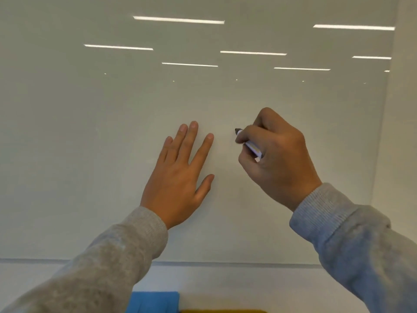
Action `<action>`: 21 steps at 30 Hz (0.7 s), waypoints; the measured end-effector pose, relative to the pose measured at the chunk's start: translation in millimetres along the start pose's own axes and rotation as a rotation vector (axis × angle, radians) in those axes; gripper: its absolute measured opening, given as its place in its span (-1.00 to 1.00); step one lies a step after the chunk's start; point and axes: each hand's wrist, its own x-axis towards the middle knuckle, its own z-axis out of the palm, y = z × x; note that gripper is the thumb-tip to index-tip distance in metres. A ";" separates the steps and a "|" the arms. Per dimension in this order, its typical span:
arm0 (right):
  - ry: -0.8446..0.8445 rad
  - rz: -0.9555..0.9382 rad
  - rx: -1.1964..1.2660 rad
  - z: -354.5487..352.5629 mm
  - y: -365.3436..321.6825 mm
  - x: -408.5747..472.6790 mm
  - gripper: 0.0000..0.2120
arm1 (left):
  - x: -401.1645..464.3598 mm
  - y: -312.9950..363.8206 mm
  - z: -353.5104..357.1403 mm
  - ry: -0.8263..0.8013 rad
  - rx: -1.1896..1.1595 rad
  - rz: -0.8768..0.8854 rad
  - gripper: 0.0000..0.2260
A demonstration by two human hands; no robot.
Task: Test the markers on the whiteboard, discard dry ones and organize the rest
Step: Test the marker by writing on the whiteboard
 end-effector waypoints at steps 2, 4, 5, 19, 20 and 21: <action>-0.052 -0.007 0.007 3.5 -2.2 -5.0 -0.90 | -0.5 -0.9 2.2 0.004 0.027 -0.003 -0.34; -0.066 0.011 0.041 4.4 0.6 -3.9 -0.91 | 0.5 -0.7 3.1 0.012 0.048 -0.002 -0.34; -0.067 0.018 0.060 4.6 3.4 -1.3 -0.92 | 0.8 -0.5 3.3 0.015 0.051 -0.002 -0.34; -0.121 -0.068 0.024 -0.3 5.8 -1.9 -0.92 | -4.4 -2.3 0.6 0.007 0.049 0.030 -0.34; -0.074 -0.043 0.029 -2.8 11.9 3.6 -0.92 | -4.4 -2.2 0.5 0.007 0.050 0.034 -0.34; -0.011 0.004 0.039 -6.2 18.0 11.2 -0.92 | -4.0 -2.3 0.5 0.009 0.047 0.036 -0.34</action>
